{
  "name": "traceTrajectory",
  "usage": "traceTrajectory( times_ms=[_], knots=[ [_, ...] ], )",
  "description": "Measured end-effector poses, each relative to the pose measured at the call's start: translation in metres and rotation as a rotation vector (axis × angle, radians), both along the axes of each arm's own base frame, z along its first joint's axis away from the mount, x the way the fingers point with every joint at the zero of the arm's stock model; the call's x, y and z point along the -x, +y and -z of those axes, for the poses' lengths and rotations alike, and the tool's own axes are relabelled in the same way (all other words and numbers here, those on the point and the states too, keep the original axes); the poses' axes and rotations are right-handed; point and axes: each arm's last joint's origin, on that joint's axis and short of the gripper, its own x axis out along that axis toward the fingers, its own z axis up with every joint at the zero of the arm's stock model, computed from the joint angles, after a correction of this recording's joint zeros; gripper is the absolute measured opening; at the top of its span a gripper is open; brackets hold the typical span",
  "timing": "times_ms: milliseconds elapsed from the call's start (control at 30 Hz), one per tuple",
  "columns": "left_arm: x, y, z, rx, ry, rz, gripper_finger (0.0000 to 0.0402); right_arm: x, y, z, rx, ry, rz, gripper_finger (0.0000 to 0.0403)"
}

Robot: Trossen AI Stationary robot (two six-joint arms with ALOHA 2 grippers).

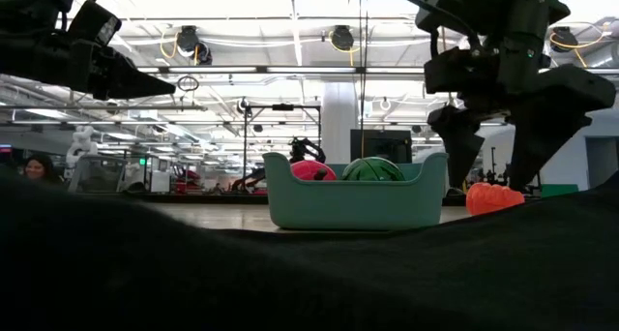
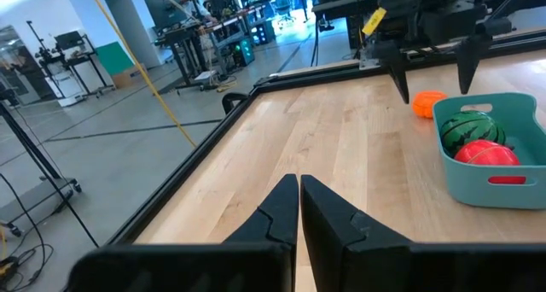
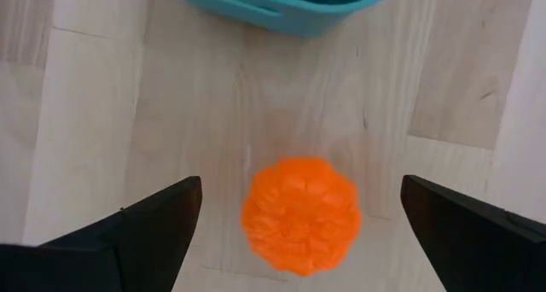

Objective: Pick and placing Produce into tupperware
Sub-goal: Put the orange pumpkin into the blue bin

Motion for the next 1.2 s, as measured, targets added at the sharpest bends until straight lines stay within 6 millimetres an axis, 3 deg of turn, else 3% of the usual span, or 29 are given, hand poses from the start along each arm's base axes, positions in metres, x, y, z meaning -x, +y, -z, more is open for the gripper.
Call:
traceTrajectory(
  times_ms=[567,967,1200],
  knots=[
    [0.0,0.0,0.0,0.0,0.0,0.0,0.0021,0.019,-0.003,0.034,-0.023,0.006,0.07,0.0393],
    [0.0,0.0,0.0,0.0,-0.001,0.0,0.0021,0.016,-0.003,0.034,-0.033,-0.039,0.09,0.0391],
    [0.0,0.0,0.0,0.0,-0.001,0.001,0.0021,0.014,-0.003,0.034,-0.037,-0.056,0.092,0.0359]
  ],
)
